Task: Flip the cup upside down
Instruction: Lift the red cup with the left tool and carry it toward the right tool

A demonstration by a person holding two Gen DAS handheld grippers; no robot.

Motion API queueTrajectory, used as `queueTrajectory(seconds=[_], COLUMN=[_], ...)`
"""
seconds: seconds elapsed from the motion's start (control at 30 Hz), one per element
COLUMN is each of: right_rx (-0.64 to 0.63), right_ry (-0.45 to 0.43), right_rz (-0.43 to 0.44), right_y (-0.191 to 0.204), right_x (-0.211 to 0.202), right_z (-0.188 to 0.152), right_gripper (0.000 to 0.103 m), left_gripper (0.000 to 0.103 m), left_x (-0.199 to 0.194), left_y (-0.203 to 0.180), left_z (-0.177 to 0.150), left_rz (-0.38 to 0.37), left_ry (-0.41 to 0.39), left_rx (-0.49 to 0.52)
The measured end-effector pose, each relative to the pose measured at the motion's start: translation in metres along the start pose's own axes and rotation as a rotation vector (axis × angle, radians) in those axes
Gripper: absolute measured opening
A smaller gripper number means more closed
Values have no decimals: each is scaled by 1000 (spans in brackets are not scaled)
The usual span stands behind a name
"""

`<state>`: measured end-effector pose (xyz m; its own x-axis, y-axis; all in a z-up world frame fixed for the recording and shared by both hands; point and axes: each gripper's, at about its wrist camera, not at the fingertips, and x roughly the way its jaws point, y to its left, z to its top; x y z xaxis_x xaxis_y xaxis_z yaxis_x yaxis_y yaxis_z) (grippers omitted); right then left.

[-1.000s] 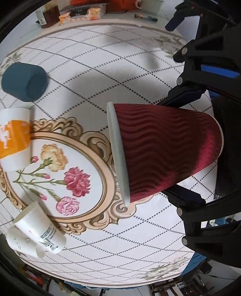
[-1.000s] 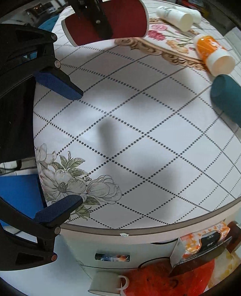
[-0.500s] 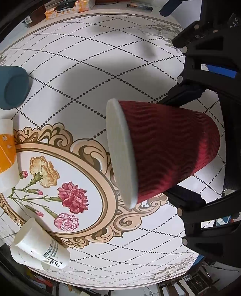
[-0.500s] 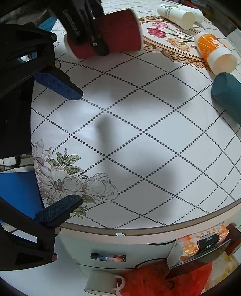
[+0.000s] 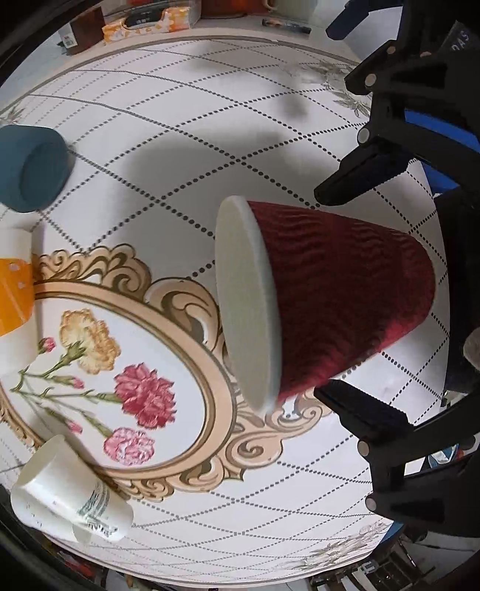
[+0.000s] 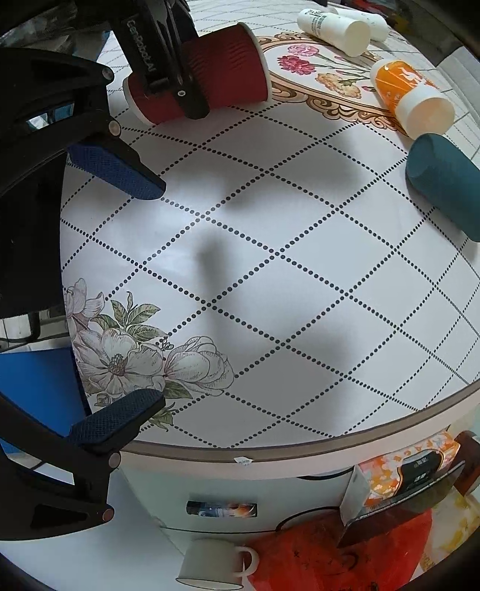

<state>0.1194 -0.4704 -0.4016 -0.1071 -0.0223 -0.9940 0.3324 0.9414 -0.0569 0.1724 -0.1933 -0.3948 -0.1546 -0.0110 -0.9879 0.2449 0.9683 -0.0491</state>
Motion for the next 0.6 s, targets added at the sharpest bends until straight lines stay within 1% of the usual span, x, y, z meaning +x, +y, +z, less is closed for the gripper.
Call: queueTrajectory(seconds=[0.17,0.27,0.33,0.4,0.5,0.53,0.6], right_rx=[14,8,0,-18,-55,-66,-88], right_ry=[-16,-30,-37,-38,-35,-33,-29], right_rz=[29,74,115,158,212,222,236], right_y=[-1,5,12,22,47,54,70], right_x=[-18,-31,-39,-42,-47,-45,-46], right_z=[5,6,2,-3,-9,-17,-21], right_gripper=[103,103,103,103,103,103,103], left_gripper=[97,97,97,97,97,97,97], left_x=[-32,-59,-76,-87,-91,-91,-89], left_y=[18,39,55,67,88,97,108], left_z=[-1,-6,-11,-20,-30,-32,-38], left_rz=[-51,-53,-38,-16,25,42,61], left_ry=[-41,-96,-137,-160,-179,-180,-176], left_rx=[-41,-83,-111,-133,-161,-171,-189])
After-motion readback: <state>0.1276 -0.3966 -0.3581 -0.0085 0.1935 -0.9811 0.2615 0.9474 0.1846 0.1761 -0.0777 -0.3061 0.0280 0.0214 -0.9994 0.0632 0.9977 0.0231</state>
